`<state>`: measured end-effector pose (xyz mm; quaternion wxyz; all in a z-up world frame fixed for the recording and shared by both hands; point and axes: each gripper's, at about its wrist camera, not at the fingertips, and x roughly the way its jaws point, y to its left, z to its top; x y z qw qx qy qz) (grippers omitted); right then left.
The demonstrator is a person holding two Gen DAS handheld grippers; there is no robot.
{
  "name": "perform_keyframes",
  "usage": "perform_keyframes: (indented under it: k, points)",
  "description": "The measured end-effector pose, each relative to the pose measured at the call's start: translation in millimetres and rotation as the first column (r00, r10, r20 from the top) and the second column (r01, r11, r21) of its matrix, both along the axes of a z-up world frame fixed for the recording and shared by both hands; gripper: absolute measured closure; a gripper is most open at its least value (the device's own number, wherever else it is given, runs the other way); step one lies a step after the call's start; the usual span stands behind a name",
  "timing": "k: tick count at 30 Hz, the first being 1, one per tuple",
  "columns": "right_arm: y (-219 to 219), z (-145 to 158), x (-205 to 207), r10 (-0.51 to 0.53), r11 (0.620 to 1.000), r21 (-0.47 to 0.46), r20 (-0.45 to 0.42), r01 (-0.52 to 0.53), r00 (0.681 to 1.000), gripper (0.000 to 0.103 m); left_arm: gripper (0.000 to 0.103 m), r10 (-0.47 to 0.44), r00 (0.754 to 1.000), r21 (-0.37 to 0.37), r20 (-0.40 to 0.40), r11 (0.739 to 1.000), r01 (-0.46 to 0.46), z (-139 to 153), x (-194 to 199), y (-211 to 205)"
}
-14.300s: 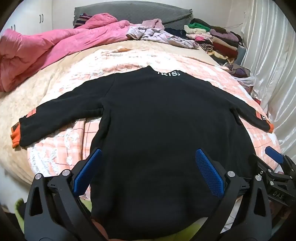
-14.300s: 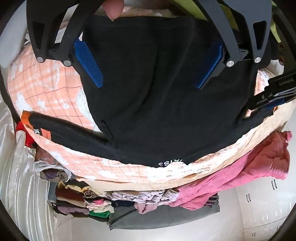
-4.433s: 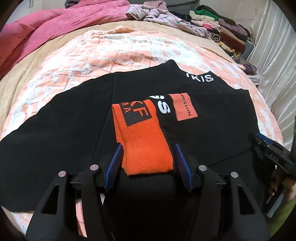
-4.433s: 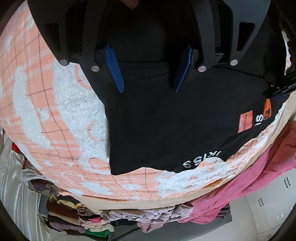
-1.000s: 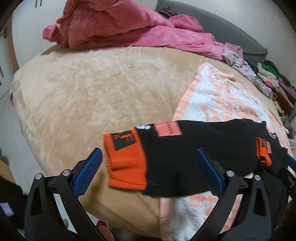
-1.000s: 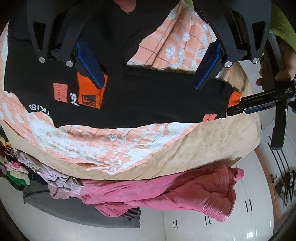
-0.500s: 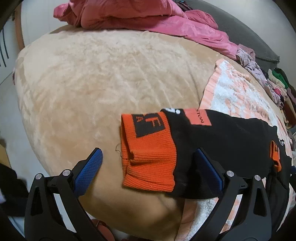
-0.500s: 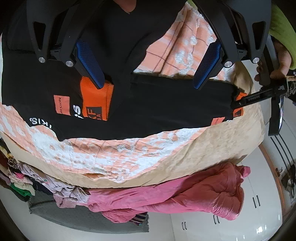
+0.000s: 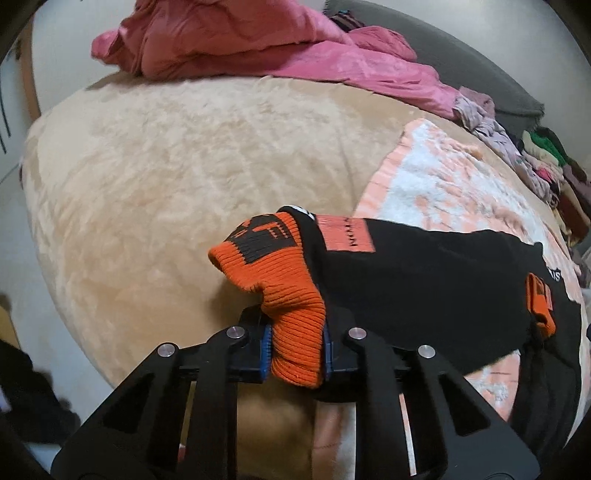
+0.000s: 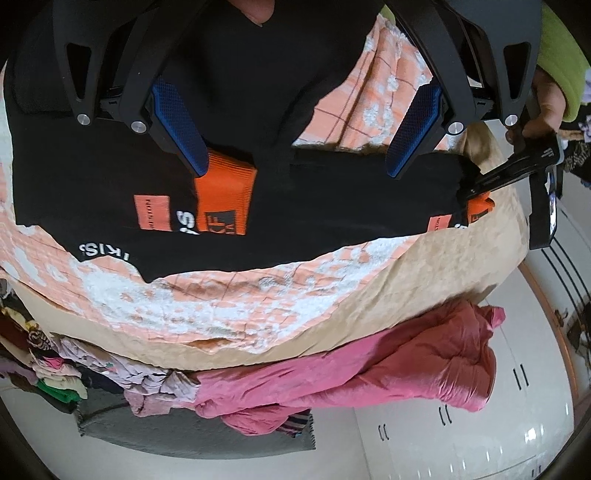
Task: Fold small clothes
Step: 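Lift the sleeve with the left tool, lay it across the shirt, release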
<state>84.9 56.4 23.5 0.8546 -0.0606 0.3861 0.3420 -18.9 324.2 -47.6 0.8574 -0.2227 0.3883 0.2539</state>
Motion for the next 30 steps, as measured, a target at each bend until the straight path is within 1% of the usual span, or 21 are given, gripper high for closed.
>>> perform_keyframes:
  k: [2, 4, 8, 15, 20, 24, 27, 30]
  points:
    - [-7, 2, 0, -0.012, 1.000, 0.012, 0.000, 0.012, 1.000, 0.007, 0.091, -0.006, 1.000, -0.006, 0.015, 1.000, 0.006, 8, 0, -3]
    - [-14, 4, 1, -0.026, 0.999, 0.023, -0.001, 0.026, 1.000, 0.007, 0.091, -0.023, 0.999, 0.008, 0.038, 1.000, 0.022, 22, 1, -8]
    - [-29, 8, 2, -0.048, 0.998, 0.046, 0.000, 0.048, 0.999, 0.007, 0.091, -0.061, 0.994, 0.000, 0.086, 0.998, 0.061, 44, 6, -19]
    - [-54, 14, 5, -0.096, 0.992, 0.076, -0.002, 0.096, 0.995, 0.007, 0.091, -0.151, 0.977, -0.004, 0.152, 0.988, 0.154, 78, 28, -51]
    - [-76, 19, 7, -0.134, 0.985, 0.107, -0.003, 0.133, 0.991, 0.007, 0.091, -0.216, 0.960, 0.001, 0.181, 0.976, 0.219, 95, 48, -78]
    - [-97, 18, 9, -0.169, 0.977, 0.130, -0.012, 0.169, 0.986, 0.007, 0.091, -0.264, 0.947, 0.007, 0.185, 0.964, 0.267, 102, 64, -99]
    - [-110, 16, 11, -0.192, 0.972, 0.132, -0.021, 0.193, 0.981, 0.007, 0.091, -0.303, 0.935, 0.023, 0.186, 0.952, 0.304, 107, 77, -119]
    - [-121, 13, 13, -0.210, 0.968, 0.136, -0.029, 0.212, 0.977, 0.007, 0.091, -0.332, 0.925, 0.022, 0.185, 0.942, 0.334, 109, 86, -134]
